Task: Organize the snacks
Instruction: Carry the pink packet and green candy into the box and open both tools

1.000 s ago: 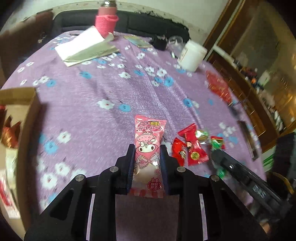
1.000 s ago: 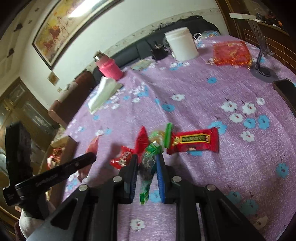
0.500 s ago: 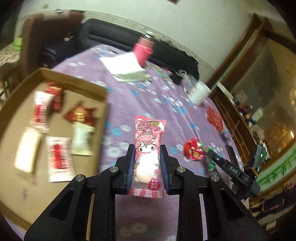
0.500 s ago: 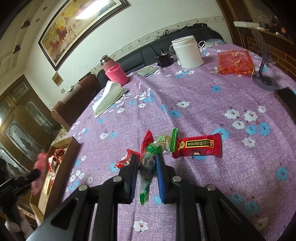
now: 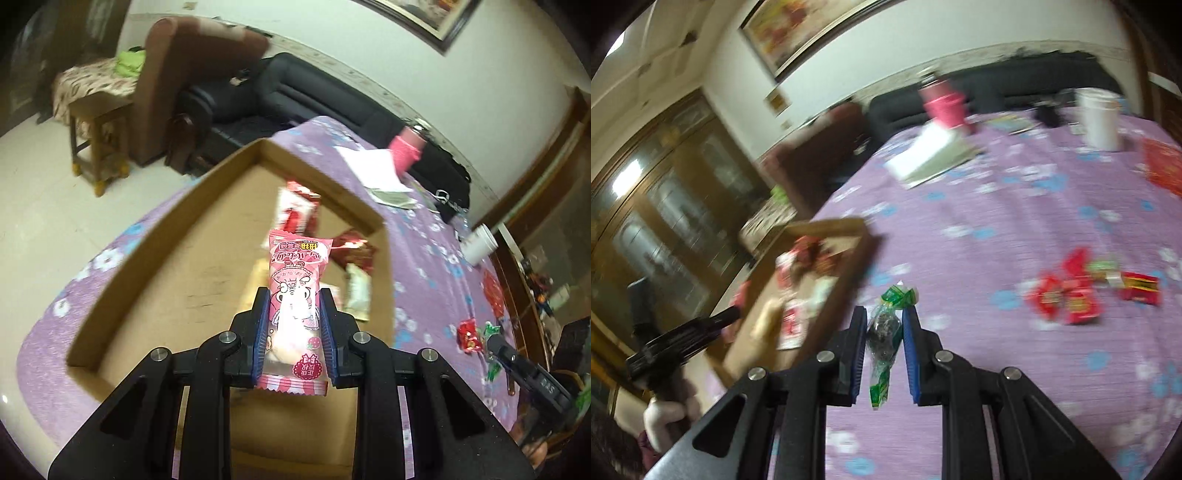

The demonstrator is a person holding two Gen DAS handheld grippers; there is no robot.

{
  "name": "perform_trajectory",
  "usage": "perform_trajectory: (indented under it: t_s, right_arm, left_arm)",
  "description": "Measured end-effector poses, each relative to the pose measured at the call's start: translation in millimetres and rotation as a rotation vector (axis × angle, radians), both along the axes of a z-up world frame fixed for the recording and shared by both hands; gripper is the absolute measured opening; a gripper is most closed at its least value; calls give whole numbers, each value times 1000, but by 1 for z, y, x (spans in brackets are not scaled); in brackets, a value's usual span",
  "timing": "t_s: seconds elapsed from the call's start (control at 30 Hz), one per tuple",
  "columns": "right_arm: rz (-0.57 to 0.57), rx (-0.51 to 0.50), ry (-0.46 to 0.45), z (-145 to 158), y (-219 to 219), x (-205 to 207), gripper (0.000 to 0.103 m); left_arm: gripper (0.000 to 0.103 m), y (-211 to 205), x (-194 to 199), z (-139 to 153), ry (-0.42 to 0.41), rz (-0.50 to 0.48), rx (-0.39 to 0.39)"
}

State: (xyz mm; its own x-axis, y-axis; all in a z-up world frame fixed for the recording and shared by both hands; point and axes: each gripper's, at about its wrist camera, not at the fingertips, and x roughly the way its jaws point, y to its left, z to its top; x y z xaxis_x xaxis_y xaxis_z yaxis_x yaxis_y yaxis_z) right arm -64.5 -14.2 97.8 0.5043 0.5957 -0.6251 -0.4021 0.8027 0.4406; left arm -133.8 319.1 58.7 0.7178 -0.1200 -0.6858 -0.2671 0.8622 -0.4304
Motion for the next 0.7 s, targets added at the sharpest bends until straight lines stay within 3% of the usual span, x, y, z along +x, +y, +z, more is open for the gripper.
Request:
perform_trajectory:
  t_s: [0.4,0.7]
  right_arm:
    - [250,-47,104,-25,138,-6,22]
    - [315,-125,133,-46,182,-11,22]
  left_arm:
    - [25,38,16,-13,49,33,26]
    - [25,37,31,-20,69,-8,-1]
